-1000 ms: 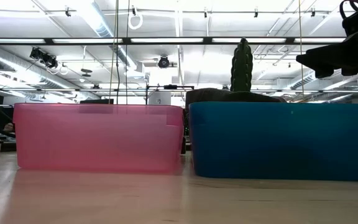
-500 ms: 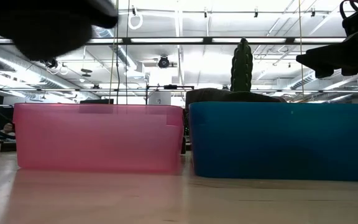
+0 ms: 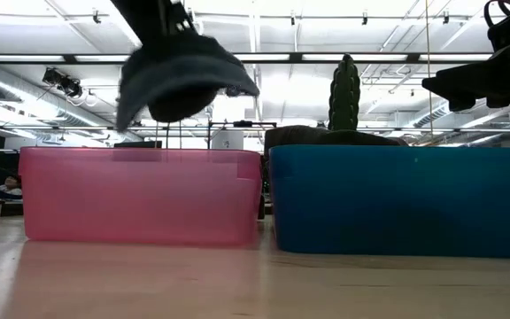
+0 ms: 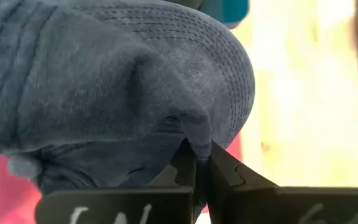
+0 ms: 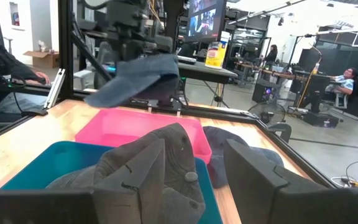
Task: Pick & Place hat
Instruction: Put the bottom blue cap into the pink bin
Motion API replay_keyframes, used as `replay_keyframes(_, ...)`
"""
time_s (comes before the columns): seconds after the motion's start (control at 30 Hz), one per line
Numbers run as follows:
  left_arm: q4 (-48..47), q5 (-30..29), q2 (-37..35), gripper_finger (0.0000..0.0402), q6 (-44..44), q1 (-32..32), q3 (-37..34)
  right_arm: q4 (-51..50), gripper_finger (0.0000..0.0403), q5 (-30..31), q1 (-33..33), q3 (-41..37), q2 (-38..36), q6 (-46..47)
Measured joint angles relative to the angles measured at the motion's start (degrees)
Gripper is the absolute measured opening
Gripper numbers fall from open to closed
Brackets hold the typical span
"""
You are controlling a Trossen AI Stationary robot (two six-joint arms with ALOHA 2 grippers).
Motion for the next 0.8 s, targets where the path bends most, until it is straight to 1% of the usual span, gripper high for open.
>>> replay_keyframes(0.17,-0.8,1.0,4.1,0.0009,6.0,1.4,0.0,0.0,0.0168,0.0,0.0,0.0,0.0,0.0)
replay_keyframes(0.33,-1.0,4.9,9.8,0.0011,8.2,2.0,-0.1,0.0,0.0168,0.0,0.0,0.0,0.0,0.0)
replay_keyframes(0.43,-1.0,5.0,11.9,0.0015,8.5,2.0,-0.1,0.0,0.0168,0.0,0.0,0.0,0.0,0.0)
replay_keyframes(0.53,-1.1,5.1,13.2,0.0021,6.0,1.9,-0.1,0.0,0.0168,0.0,0.0,0.0,0.0,0.0)
replay_keyframes(0.67,-1.0,5.0,13.3,0.0044,4.9,2.2,-0.1,0.0,0.0168,0.0,0.0,0.0,0.0,0.0)
replay_keyframes(0.8,-1.4,5.0,12.6,0.0092,4.9,2.2,-0.1,0.0,0.0168,0.0,0.0,0.0,0.0,0.0)
